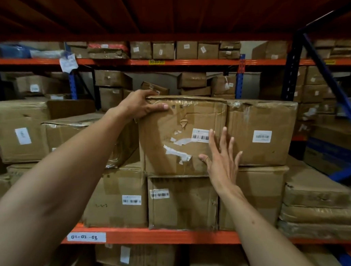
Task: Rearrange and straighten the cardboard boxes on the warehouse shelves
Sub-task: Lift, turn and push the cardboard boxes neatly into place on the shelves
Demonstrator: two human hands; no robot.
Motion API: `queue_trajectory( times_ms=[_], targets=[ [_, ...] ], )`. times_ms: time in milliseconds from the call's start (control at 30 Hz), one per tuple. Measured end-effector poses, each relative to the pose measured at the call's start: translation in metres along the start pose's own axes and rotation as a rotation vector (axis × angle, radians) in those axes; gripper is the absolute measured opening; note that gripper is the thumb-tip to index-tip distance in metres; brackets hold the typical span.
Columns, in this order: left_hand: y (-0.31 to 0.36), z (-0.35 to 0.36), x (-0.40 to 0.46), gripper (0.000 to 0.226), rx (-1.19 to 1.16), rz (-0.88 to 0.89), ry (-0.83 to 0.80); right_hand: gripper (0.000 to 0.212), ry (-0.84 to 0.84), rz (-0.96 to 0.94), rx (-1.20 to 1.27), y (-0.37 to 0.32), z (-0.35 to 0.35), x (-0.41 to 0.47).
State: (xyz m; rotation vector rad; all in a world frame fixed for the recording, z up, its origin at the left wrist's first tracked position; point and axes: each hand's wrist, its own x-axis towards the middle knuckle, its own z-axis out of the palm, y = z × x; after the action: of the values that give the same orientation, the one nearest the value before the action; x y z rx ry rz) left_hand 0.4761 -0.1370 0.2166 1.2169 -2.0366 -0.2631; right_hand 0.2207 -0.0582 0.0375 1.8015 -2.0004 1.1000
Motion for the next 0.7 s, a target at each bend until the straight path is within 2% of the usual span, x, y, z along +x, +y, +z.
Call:
queue_trajectory(
  times_ms=[267, 433, 500, 633, 700],
  targets=[
    [-0.025, 0.006, 0.028, 0.093, -0.039, 0.028, -0.025, 0.09, -0.055, 0.088, -0.041, -0.012, 0.011, 0.011],
    [-0.025, 0.009, 0.017, 0.081, -0.127, 0.033, -0.004, 0.09, -0.069, 0.09, -0.054, -0.013, 0.01, 0.009],
    [-0.022, 0.009, 0.009, 0.088, -0.115, 0.009, 0.022, 0.09, -0.074, 0.087, -0.08, -0.013, 0.006, 0.008],
    [-0.043, -0.007, -0.013, 0.128, -0.082, -0.142, -0.007, 0.092, 0.012, -0.021, -0.173, -0.023, -0.008, 0.003],
    [-0.063, -0.025, -0.027, 0.127, -0.064, -0.251, 0.095, 0.09, 0.094, -0.119, -0.094, -0.037, -0.016, 0.005]
  ],
)
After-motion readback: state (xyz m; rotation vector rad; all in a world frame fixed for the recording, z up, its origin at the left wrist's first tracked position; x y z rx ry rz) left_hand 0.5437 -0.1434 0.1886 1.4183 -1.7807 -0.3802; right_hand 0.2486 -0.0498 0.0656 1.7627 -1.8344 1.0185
